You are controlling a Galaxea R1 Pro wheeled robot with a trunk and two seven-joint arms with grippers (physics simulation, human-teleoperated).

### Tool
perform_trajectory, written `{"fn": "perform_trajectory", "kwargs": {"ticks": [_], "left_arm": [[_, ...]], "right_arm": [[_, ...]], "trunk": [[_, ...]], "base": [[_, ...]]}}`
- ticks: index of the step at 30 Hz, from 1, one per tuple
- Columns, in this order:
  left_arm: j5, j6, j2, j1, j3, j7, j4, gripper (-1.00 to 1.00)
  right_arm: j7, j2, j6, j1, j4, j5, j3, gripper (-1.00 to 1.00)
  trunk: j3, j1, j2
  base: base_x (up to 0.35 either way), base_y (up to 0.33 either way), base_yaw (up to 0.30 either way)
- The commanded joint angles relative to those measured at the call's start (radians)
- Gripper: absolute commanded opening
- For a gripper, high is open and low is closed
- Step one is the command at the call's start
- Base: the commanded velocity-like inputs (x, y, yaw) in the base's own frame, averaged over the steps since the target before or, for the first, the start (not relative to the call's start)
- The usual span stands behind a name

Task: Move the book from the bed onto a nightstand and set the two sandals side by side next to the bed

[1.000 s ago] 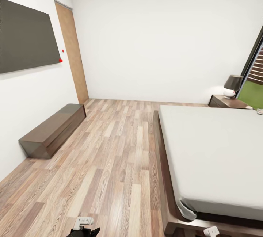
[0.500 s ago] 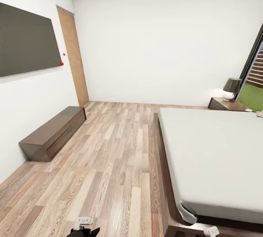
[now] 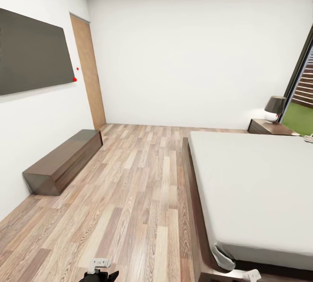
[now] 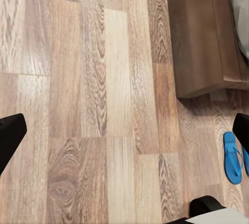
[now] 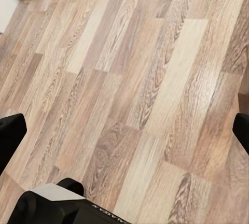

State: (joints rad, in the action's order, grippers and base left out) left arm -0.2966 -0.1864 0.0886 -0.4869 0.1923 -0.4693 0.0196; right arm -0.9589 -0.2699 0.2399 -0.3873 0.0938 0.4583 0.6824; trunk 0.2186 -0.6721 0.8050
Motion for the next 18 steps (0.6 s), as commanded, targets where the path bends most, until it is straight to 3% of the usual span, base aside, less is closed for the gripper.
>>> {"fn": "perform_trajectory", "kwargs": {"ticks": [1,8,18], "left_arm": [[-0.009,-0.004,0.0,-0.001,0.009,-0.003,-0.001,1.0],[-0.009,-0.004,0.0,-0.001,0.009,-0.002,-0.001,1.0],[-0.009,-0.002,0.0,-0.001,0.009,-0.003,-0.001,1.0]], "right_arm": [[-0.002,0.0,0.006,-0.001,0.0,0.01,0.008,1.0],[0.0,0.0,0.006,-0.001,0.0,0.011,0.008,1.0],[-0.001,0.001,0.006,-0.001,0.0,0.011,0.007,1.0]], "trunk": [[0.0,0.0,0.001],[-0.003,0.0,0.001],[-0.003,0.0,0.001]], "base": [[0.0,0.0,0.0],[0.024,0.016,0.0],[0.204,0.178,0.0]]}}
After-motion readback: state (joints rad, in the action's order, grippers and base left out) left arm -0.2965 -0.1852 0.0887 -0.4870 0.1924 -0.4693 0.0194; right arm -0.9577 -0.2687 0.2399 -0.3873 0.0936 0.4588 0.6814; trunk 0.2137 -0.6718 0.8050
